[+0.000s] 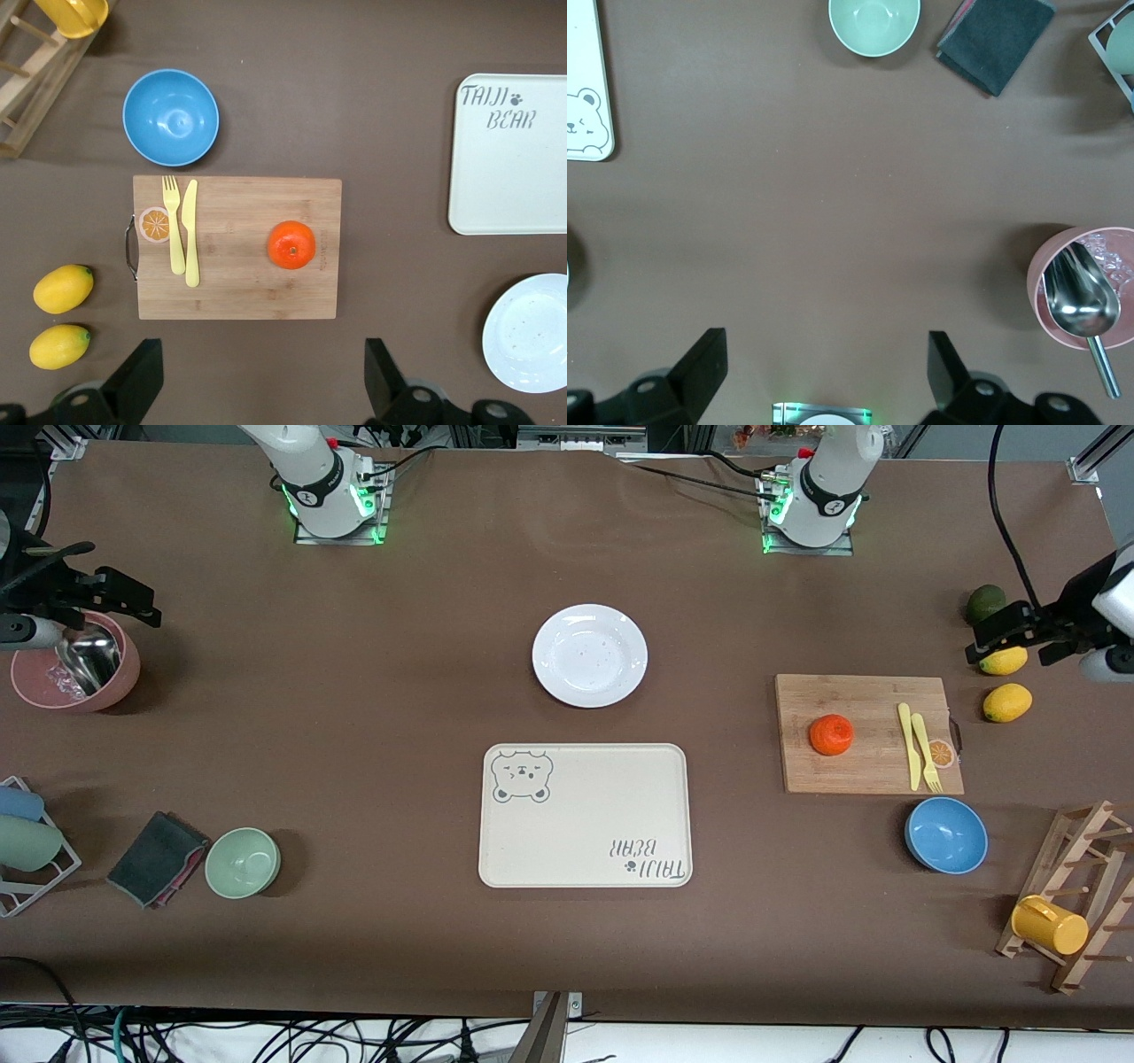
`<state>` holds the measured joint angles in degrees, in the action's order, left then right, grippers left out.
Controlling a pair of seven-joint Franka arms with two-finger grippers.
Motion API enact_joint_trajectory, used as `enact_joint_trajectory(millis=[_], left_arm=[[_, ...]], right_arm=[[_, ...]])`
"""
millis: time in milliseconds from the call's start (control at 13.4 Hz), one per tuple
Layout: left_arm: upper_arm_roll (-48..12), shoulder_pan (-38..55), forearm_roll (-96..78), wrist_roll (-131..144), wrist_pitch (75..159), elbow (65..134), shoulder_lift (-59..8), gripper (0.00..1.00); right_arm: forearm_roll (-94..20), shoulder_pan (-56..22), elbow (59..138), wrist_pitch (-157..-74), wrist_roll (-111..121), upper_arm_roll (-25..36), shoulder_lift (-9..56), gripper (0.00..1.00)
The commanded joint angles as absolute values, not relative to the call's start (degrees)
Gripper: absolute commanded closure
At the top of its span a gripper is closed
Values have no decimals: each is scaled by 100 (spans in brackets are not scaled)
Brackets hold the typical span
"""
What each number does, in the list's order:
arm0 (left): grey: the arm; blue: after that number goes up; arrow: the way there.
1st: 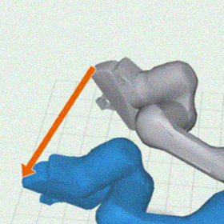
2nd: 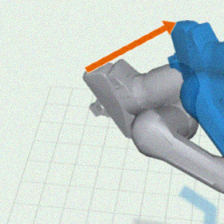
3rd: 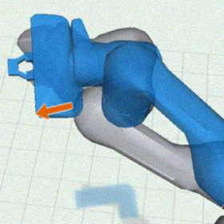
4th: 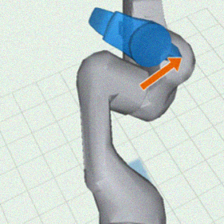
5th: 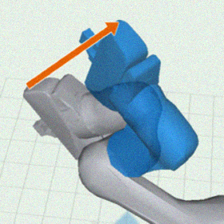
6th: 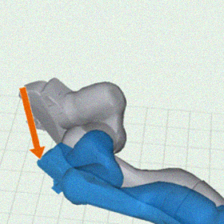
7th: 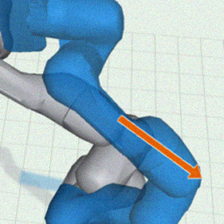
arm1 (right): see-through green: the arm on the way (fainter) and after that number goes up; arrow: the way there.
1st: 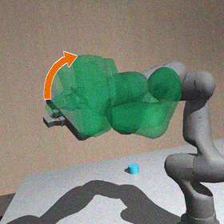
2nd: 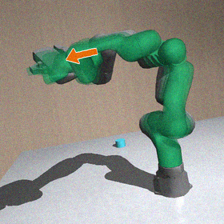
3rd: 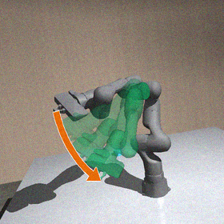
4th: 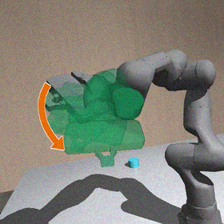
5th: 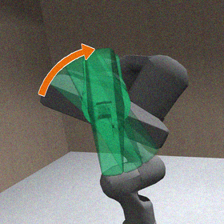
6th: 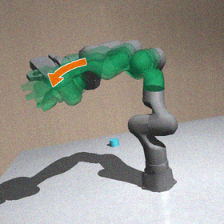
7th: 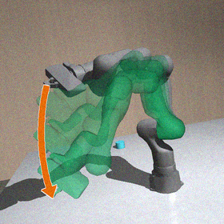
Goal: Place orange and plate with both arms
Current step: 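Reach the left gripper down to the orange on the cutting board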
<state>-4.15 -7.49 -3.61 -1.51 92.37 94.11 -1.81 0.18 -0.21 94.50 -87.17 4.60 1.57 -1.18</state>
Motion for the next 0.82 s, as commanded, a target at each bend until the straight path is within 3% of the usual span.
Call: enact_joint_trajectory(millis=[0,374,747], left_arm=[[-422,-817,-237,-202,9597,9973,-273,0],[-404,-817,-246,-237,9975,10809,-281,0],[-457,-747,-325,-167,11203,11881,-237,0]], right_arm=[[-70,44,9475,-8684,501,123,-158,0],[-70,35,9475,-8710,510,114,-149,0],[-88,35,9475,-8710,580,123,-149,0]])
